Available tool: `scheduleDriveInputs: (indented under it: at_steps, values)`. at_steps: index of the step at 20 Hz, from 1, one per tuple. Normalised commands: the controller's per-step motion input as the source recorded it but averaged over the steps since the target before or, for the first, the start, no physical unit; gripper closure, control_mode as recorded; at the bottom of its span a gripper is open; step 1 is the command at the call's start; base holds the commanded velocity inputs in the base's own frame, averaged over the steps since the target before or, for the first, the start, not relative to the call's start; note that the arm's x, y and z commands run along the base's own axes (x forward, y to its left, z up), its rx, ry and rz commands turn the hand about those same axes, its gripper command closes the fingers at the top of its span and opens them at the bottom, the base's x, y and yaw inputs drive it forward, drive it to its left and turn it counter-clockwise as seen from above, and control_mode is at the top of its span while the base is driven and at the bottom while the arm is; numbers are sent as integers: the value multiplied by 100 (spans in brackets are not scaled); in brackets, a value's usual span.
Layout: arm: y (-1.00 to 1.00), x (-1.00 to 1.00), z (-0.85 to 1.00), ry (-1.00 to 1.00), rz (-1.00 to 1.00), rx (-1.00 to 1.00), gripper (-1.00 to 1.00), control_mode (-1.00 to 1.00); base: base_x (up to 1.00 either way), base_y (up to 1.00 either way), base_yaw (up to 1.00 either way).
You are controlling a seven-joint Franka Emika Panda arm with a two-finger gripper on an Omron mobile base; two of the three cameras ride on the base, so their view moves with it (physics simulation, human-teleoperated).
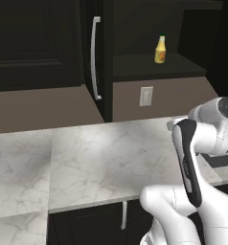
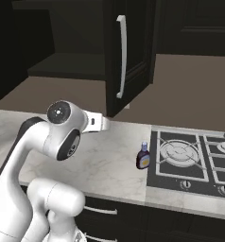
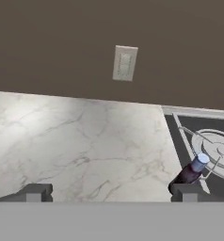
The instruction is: Take 2 condiments from the cabinet and move them on the counter near the stove.Make sure the condiments are lined up with each other, next to each other.
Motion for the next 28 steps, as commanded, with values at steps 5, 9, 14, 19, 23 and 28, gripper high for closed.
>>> scheduleDriveInputs:
  at_steps: [5, 9, 14, 19, 23, 28]
  values:
    - [0, 0, 0, 1, -1, 0, -100, -100, 0, 0, 0]
    - [5, 0, 13, -3, -1, 0, -100, -100, 0, 0, 0]
    - [23, 0, 42, -10, -9, 0, -100, -100, 0, 0, 0]
    - [27, 0, 59, -11, -12, 0, -100, -100, 0, 0, 0]
    - [22, 8, 44, -14, -10, 0, -100, -100, 0, 0, 0]
    - [10, 7, 37, -22, -8, 0, -100, -100, 0, 0, 0]
